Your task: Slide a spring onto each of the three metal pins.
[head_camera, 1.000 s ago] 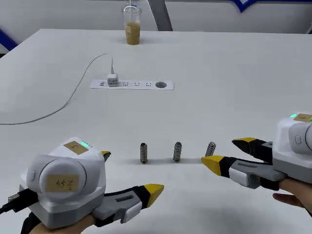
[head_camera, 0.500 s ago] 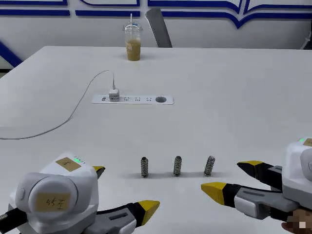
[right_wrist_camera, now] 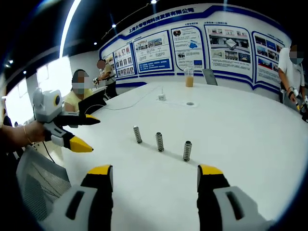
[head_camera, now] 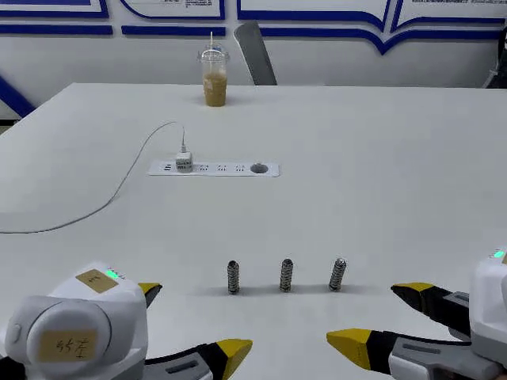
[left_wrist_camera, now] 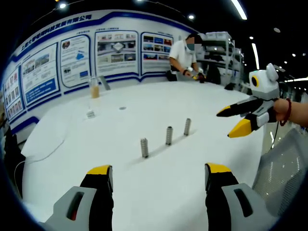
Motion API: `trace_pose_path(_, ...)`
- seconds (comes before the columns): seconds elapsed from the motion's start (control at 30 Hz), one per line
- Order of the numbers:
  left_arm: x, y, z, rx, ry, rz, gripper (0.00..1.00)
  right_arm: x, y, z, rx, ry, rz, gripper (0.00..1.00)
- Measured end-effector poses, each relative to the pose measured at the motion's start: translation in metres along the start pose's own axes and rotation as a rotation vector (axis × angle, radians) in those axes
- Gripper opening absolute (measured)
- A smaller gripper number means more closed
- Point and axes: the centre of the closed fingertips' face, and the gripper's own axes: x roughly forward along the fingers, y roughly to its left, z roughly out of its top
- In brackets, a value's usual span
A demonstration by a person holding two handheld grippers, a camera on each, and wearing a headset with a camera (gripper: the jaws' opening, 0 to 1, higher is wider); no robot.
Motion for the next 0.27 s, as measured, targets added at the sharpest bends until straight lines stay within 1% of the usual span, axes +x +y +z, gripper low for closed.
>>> trace_pose_path(0.13, -0.0032, -0.0004, -0.0016, -0.005, 0.000, 0.005, 0.80, -0.0019, 0.0020, -0.0008, 0.011, 0.001, 0.009, 0.75)
trace_pose_path(0.23, -0.0045, 0.0000, -0.0027, -0.008, 0.004, 0.008, 0.80, -0.0038, 0.0017, -0.0008, 0.019, -0.005, 0.006, 0.76)
trace_pose_path(0.27, -0.0050, 0.0003, -0.0041, -0.008, 0.012, 0.011, 0.80, -0.0046, 0.0017, -0.0011, 0.030, -0.006, 0.006, 0.76)
